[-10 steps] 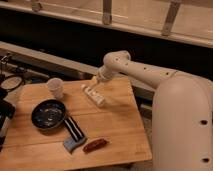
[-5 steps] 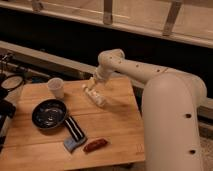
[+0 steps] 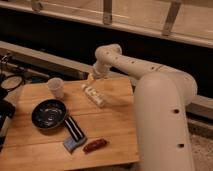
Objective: Stand the bottle upright
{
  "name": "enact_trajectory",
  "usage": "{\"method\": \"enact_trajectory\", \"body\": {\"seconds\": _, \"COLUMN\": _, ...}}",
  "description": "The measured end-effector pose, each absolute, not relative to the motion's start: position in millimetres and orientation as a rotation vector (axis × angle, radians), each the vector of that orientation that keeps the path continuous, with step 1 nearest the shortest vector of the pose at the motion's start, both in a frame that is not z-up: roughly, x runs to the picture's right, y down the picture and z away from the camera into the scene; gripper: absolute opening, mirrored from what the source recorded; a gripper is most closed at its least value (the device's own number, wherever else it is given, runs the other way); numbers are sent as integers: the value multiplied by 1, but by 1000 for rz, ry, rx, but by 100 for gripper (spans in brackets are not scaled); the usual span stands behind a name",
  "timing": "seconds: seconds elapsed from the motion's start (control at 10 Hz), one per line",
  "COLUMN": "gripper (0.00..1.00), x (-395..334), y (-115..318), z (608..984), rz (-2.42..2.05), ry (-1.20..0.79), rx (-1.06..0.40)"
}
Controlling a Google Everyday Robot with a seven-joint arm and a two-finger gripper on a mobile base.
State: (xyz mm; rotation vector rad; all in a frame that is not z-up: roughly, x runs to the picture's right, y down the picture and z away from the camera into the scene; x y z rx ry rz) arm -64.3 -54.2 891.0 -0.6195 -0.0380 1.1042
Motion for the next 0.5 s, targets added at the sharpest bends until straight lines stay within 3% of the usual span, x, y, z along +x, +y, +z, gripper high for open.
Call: {"method": "enact_trajectory", "body": {"seconds": 0.5, "gripper": 65, "x": -82, "y": -65, "z": 910, "rz": 1078, "ry": -190, "rx": -684}}
